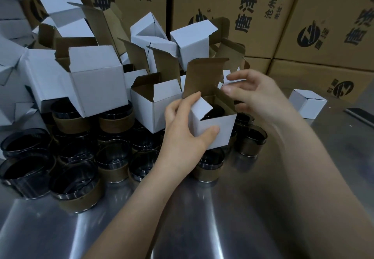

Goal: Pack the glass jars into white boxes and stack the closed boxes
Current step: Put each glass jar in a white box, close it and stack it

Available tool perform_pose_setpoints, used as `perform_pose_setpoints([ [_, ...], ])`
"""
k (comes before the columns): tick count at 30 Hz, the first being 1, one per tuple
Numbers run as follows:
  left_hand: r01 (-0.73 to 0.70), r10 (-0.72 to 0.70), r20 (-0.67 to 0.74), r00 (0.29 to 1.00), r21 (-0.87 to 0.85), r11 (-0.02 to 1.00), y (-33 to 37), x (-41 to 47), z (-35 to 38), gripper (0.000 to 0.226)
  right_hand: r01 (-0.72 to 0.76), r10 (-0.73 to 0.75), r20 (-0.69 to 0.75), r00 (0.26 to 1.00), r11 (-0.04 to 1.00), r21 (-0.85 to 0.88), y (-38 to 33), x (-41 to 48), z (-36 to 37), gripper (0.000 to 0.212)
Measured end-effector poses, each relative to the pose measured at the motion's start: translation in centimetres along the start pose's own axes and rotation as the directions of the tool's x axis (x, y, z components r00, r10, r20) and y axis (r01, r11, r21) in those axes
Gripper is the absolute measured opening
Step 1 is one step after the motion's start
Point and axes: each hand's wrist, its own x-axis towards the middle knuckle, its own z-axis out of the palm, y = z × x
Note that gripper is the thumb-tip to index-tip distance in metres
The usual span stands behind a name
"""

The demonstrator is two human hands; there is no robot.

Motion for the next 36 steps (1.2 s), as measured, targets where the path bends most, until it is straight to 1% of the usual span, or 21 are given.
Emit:
perform_pose_setpoints([
  [1,0.011,-0.011,0.009,1.000,-0.028,1.000,0.2,0.0,0.0,0.055,-0.015,0.015,-0.003,1.000,0.998,0.060,0.5,0.1,0.1,0.027],
  [2,0.024,-0.023,0.015,1.000,-0.061,0.998,0.4,0.0,0.0,0.049,0.000,0.000,-0.004,1.000,0.996,0.084,0.8,0.1,0.1,0.031],
  [4,0.043,-0.042,0.005,0.999,-0.104,0.994,0.8,0.2,0.0,0.040,0.079,-0.079,-0.003,0.997,0.997,0.002,1.2,0.2,0.1,0.037],
  [7,0.037,-0.043,-0.039,0.998,-0.133,0.990,0.8,0.6,-0.1,0.020,0.194,-0.192,0.030,0.981,0.974,-0.119,1.6,0.1,0.7,0.045],
  [11,0.046,-0.061,-0.073,0.995,-0.193,0.980,0.4,0.7,-0.1,0.020,0.246,-0.241,0.053,0.969,0.954,-0.172,2.0,0.0,1.2,0.061],
  [13,0.058,-0.083,-0.086,0.993,-0.259,0.964,0.5,0.7,-0.1,0.017,0.254,-0.246,0.065,0.967,0.944,-0.212,2.1,0.1,1.3,0.068],
  [14,0.052,-0.087,-0.104,0.991,-0.299,0.953,0.6,0.8,-0.1,0.020,0.260,-0.251,0.065,0.966,0.940,-0.223,2.1,0.1,1.3,0.070],
  [16,0.031,-0.087,-0.141,0.986,-0.358,0.933,0.6,0.9,-0.2,0.034,0.264,-0.259,0.054,0.965,0.943,-0.204,2.3,0.0,1.4,0.066],
  [20,-0.005,-0.048,-0.126,0.991,-0.391,0.920,0.6,0.9,-0.3,0.055,0.301,-0.295,0.059,0.954,0.941,-0.153,2.5,-0.5,1.3,0.036],
  [22,0.001,-0.041,-0.097,0.994,-0.382,0.924,0.8,0.9,-0.3,0.053,0.318,-0.313,0.059,0.948,0.932,-0.174,2.6,-0.6,1.2,0.026],
  [23,-0.001,-0.035,-0.092,0.995,-0.370,0.929,0.9,0.9,-0.3,0.047,0.321,-0.315,0.060,0.947,0.928,-0.190,2.7,-0.6,1.1,0.027],
  [26,0.001,-0.035,-0.106,0.994,-0.305,0.952,1.1,0.8,-0.2,0.027,0.300,-0.296,0.053,0.954,0.945,-0.133,2.8,-0.7,0.9,0.042],
  [28,0.034,-0.064,-0.105,0.992,-0.266,0.963,1.0,0.8,-0.1,0.017,0.288,-0.282,0.069,0.957,0.953,-0.093,2.7,-0.7,0.5,0.044],
  [31,0.080,-0.110,-0.106,0.988,-0.251,0.965,1.0,0.6,0.2,0.022,0.292,-0.278,0.148,0.949,0.953,-0.079,2.7,-0.8,0.0,0.037],
  [33,0.091,-0.129,-0.110,0.986,-0.300,0.950,1.2,0.6,0.1,0.026,0.310,-0.285,0.206,0.936,0.946,-0.100,2.8,-0.9,-0.5,0.028],
  [35,0.074,-0.110,-0.087,0.990,-0.340,0.938,1.3,0.4,0.0,0.029,0.308,-0.269,0.266,0.926,0.944,-0.118,2.9,-1.0,-1.0,0.021],
  [36,0.071,-0.098,-0.064,0.993,-0.338,0.938,1.3,0.2,0.0,0.034,0.300,-0.257,0.289,0.922,0.947,-0.116,2.9,-1.1,-1.2,0.024],
])
